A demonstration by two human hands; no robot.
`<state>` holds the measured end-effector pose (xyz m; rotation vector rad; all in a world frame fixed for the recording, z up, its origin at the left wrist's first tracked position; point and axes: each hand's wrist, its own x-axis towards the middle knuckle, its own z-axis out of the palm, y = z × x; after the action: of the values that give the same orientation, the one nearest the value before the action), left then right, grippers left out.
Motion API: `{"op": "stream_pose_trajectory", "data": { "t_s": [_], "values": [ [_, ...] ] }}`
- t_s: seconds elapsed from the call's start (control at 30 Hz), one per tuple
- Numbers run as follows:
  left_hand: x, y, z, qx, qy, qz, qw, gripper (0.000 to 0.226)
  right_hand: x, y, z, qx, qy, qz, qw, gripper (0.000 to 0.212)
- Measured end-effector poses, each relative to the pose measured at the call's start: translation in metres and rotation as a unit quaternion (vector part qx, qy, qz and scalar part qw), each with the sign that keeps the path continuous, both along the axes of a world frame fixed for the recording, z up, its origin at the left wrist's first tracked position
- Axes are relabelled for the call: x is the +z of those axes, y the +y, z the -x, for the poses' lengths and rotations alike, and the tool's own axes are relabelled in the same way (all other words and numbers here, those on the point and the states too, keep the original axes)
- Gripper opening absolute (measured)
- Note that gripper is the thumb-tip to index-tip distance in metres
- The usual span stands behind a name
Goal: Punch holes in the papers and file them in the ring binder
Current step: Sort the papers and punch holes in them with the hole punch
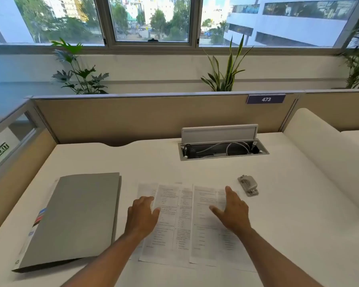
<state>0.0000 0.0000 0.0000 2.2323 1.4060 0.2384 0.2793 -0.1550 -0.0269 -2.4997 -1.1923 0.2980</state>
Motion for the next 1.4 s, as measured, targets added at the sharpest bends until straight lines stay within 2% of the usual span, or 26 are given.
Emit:
{"op": "stream_pose_trajectory", "data": {
  "t_s": [0.13,0.33,0.5,0.6,0.67,0.8,0.87,0.97,1.03,1.1,1.2,1.3,1.4],
  "values": [
    [-0.016,0.004,0.002,0.010,-0.007,0.033,0.999,0.045,-0.003,-0.011,-0.037,-0.007,0.022,0.051,0.998,0.112],
    [-0.023,0.003,-0.013,0.025,-0.009,0.067,0.997,0.055,-0.012,-0.019,-0.059,0.019,0.046,0.091,0.995,0.124],
    [-0.026,0.012,-0.020,0.024,-0.005,0.067,0.997,0.056,-0.017,-0.020,-0.058,0.009,0.058,0.067,0.996,0.119],
    [-0.026,0.018,-0.025,0.042,-0.017,0.072,0.996,0.057,-0.015,-0.011,-0.052,-0.019,0.049,0.021,0.998,0.109],
    [-0.025,0.021,-0.031,0.051,-0.044,0.081,0.994,0.058,-0.012,-0.006,-0.046,-0.038,0.076,-0.031,0.996,0.100],
    [-0.018,0.020,-0.046,0.072,-0.155,0.167,0.971,0.059,0.006,-0.003,-0.029,-0.057,0.241,-0.175,0.953,0.077],
    [-0.014,0.019,-0.050,0.075,-0.211,0.225,0.948,0.062,0.017,-0.004,-0.019,-0.049,0.330,-0.210,0.919,0.075],
    [-0.013,0.023,-0.052,0.089,-0.296,0.307,0.900,0.071,0.037,0.000,-0.007,-0.062,0.448,-0.237,0.860,0.083],
    [-0.015,0.027,-0.050,0.111,-0.350,0.368,0.854,0.080,0.044,0.004,0.004,-0.065,0.504,-0.252,0.823,0.074],
    [-0.017,0.028,-0.047,0.118,-0.382,0.412,0.819,0.074,0.044,0.008,0.019,-0.066,0.549,-0.259,0.792,0.063],
    [-0.019,0.029,-0.038,0.120,-0.390,0.377,0.832,0.048,0.040,0.014,0.039,-0.067,0.569,-0.246,0.782,0.049],
    [-0.018,0.030,-0.020,0.135,-0.410,0.372,0.822,0.035,0.038,0.021,0.050,-0.058,0.568,-0.230,0.788,0.038],
    [-0.018,0.029,-0.003,0.130,-0.386,0.367,0.836,0.023,0.036,0.026,0.054,-0.045,0.577,-0.214,0.787,0.025]
  ]
}}
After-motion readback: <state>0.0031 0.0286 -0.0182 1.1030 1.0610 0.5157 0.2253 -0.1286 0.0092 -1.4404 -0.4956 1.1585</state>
